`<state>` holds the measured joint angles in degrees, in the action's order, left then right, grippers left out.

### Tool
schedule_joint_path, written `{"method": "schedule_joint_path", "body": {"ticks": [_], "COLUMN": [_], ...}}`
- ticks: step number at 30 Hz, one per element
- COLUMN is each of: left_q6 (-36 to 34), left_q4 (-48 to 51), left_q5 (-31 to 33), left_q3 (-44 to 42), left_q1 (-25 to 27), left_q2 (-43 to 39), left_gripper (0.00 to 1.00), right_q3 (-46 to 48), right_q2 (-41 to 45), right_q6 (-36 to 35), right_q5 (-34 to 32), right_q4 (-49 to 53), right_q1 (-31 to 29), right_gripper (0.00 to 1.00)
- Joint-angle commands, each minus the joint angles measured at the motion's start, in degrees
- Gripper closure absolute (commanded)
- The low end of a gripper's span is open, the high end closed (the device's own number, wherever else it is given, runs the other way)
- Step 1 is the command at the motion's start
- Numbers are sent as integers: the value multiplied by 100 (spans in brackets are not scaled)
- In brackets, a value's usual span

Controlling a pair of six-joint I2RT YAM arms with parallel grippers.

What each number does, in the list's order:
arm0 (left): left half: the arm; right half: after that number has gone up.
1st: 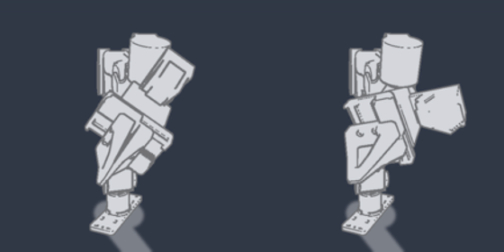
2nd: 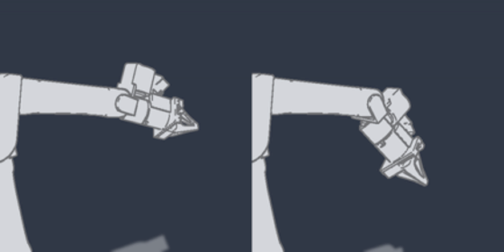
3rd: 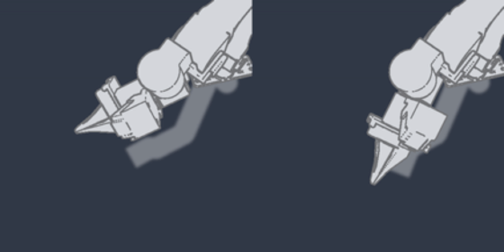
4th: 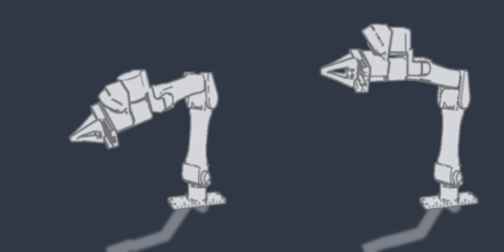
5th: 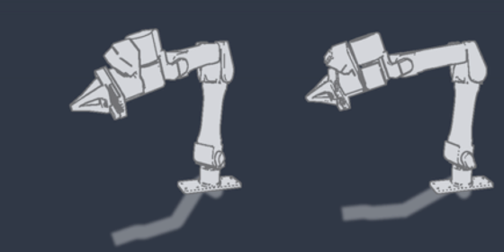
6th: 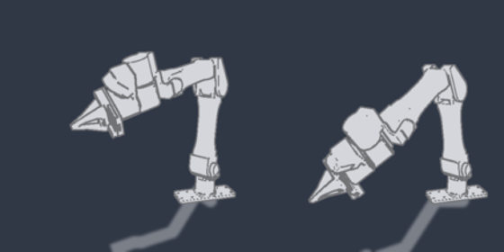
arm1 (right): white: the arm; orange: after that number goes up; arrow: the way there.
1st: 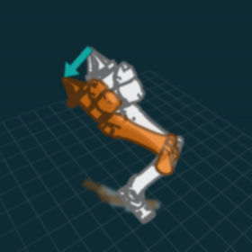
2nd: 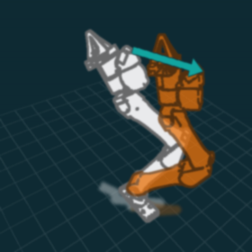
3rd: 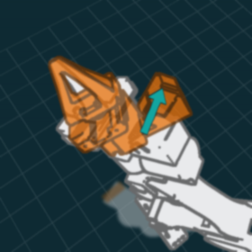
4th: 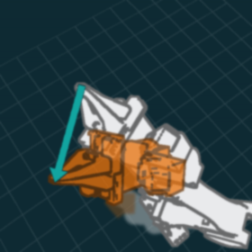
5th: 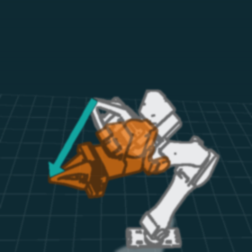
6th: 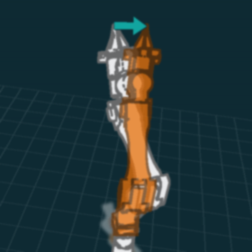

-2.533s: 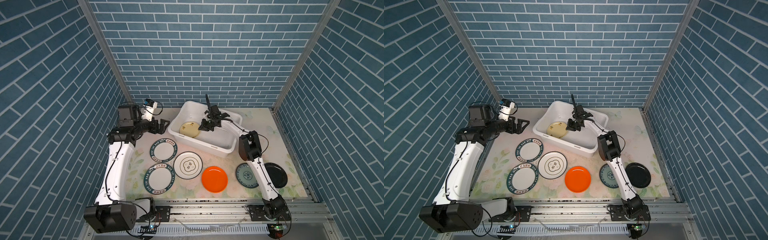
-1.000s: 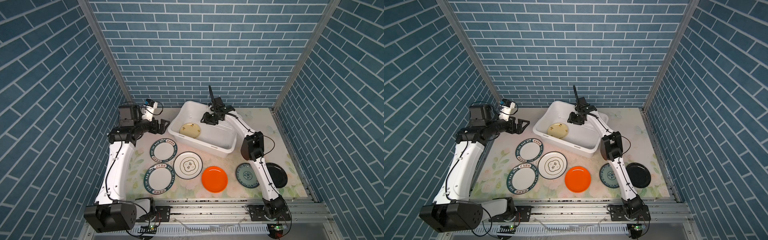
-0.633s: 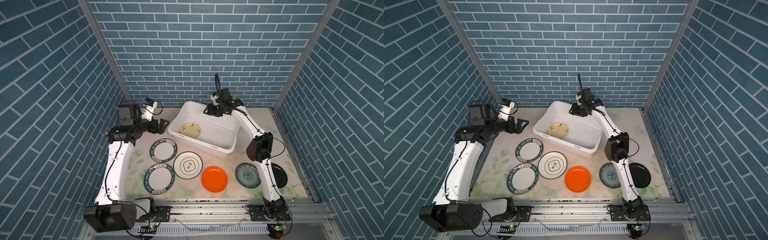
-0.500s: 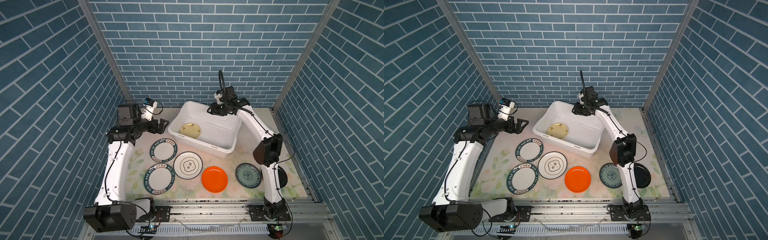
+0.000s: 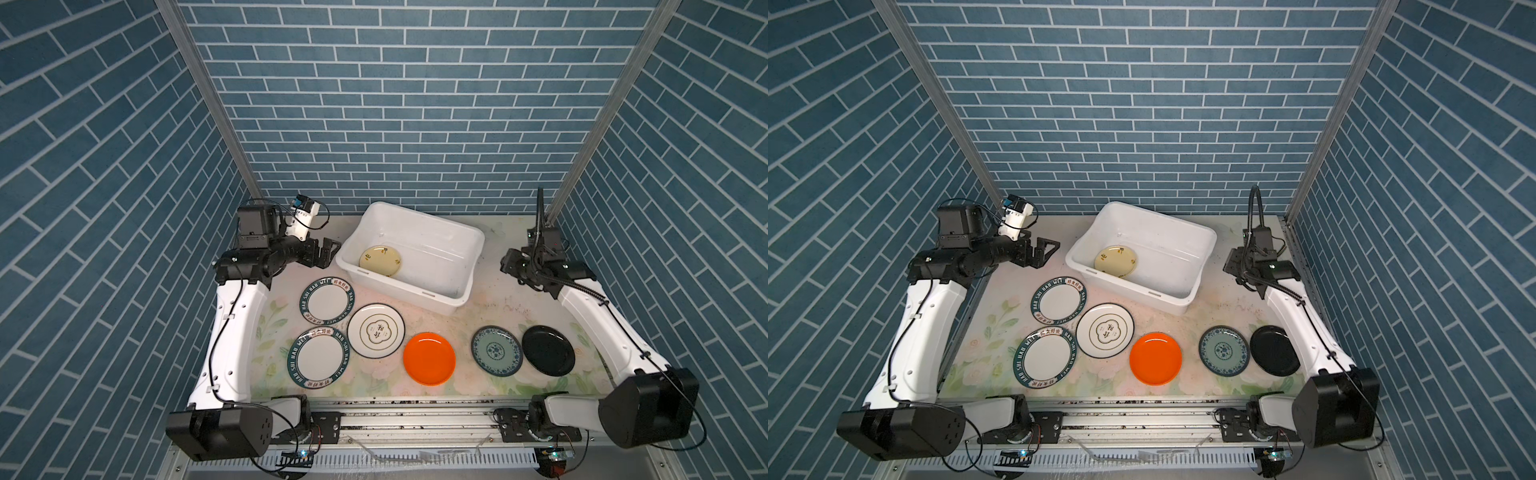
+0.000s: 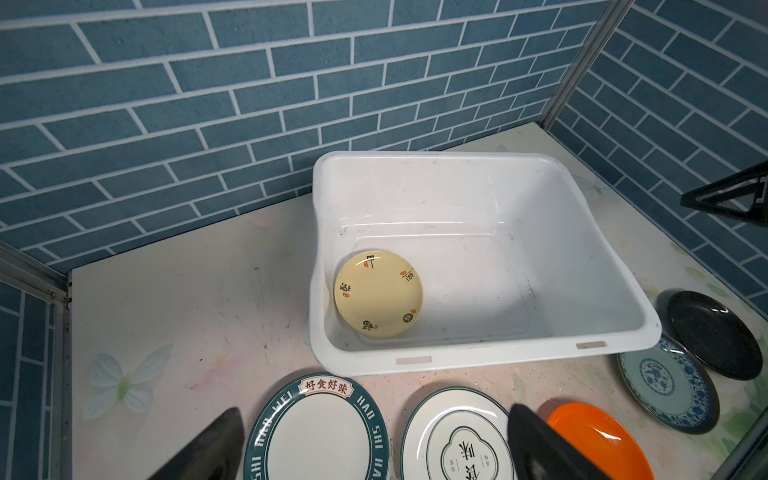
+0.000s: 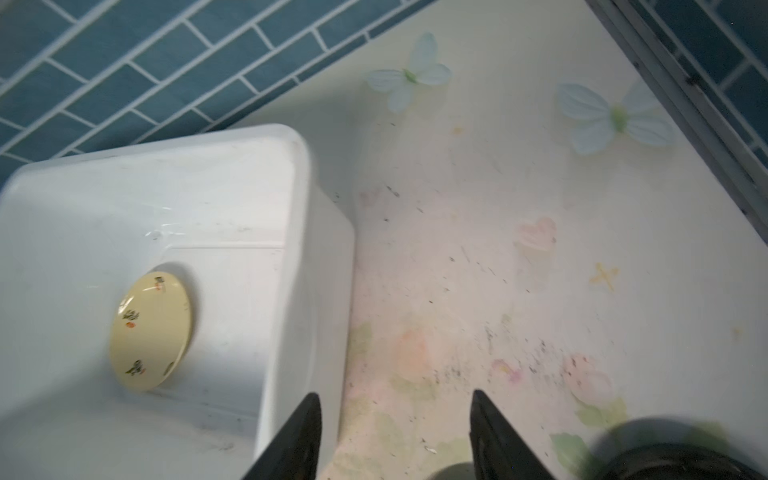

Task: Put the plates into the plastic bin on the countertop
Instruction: 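Raise the right gripper out of the bin toward the black plate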

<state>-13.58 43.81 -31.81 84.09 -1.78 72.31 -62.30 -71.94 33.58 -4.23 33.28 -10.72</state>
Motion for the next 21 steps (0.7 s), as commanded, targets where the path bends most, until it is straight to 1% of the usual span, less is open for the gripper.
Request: {"method": "schedule_joint_path", "body": {"ticks": [1,3,5,6,7,10,13,14,15,21], "left_q6": [-161,-162,-162,-162,-162,-171,-180,-179,-188,-171], "left_q4": [212,238,253,252,259,277,338,348,353,402], "left_q5": [-104,-96,-80,-71,-58,21,76,84,103,87], "left_q3": [120,125,125,109,116,166,263,281,285,265], "left_q1": [120,197,285,323,371,534,680,725,755,844], "left_q2": [109,159,199,214,228,324,420,421,420,440], "left_gripper": [0,0,1,0,1,0,0,1,1,1], "right_q3": [726,1255,1705,1897,2093,2487,2683,2725,2761,2943], "right_q2": [616,973,1327,1512,1694,2036,2151,2178,2204,2566], "right_q6": [477,657,813,1017,1161,1490,1704,1893,2013,2344], "right_q5": [-682,-1025,-1465,-1735,-1854,-1972,-2045,-2137,-2178,-2163], "right_q4": [-28,17,37,147,178,222,363,512,608,897], "right_q1": [270,476,562,594,657,912,1161,1249,1324,1725], "right_gripper": [37,32,30,23,18,17,15,5,1,1]}}
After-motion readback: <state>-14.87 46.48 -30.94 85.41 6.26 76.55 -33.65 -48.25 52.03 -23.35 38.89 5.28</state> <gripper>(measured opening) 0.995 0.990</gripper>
